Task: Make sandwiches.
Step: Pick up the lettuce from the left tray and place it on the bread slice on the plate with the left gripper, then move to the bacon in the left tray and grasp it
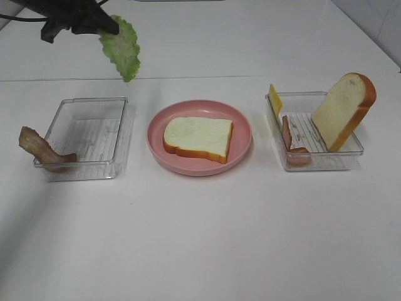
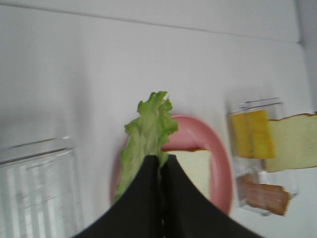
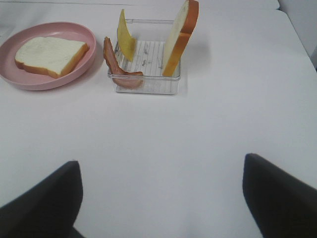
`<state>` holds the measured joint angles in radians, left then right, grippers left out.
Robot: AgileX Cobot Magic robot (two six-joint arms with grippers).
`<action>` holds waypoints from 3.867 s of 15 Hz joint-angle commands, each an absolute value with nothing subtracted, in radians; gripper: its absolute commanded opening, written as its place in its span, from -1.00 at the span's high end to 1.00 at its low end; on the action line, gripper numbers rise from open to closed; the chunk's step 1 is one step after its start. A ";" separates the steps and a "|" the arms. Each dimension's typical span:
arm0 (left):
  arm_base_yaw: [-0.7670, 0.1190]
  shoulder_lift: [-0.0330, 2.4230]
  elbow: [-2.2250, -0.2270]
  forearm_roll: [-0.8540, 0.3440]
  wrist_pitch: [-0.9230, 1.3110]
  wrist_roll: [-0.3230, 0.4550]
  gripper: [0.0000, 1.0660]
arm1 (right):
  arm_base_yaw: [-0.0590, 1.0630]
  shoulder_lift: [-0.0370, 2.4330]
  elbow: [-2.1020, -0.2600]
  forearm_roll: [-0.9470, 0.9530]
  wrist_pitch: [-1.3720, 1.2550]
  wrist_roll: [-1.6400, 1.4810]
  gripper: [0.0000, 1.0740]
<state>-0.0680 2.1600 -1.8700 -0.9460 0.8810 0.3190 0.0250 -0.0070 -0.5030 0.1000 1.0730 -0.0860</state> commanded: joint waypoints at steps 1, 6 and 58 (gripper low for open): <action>-0.126 2.148 -1.872 -1.074 0.850 0.389 1.00 | 0.024 -0.013 -0.504 0.099 1.062 -0.084 -0.54; -0.323 2.164 -1.872 -1.088 0.729 0.382 1.00 | 0.024 -0.013 -0.504 0.099 1.062 -0.084 -0.54; -0.371 1.919 -1.873 0.231 1.281 -0.119 -0.35 | 0.024 -0.013 -0.504 0.099 1.062 -0.084 -0.54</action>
<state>-0.3690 1.9290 -1.8700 0.2280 1.2120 -0.1110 0.0250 -0.0070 -0.5030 0.1000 1.0730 -0.0860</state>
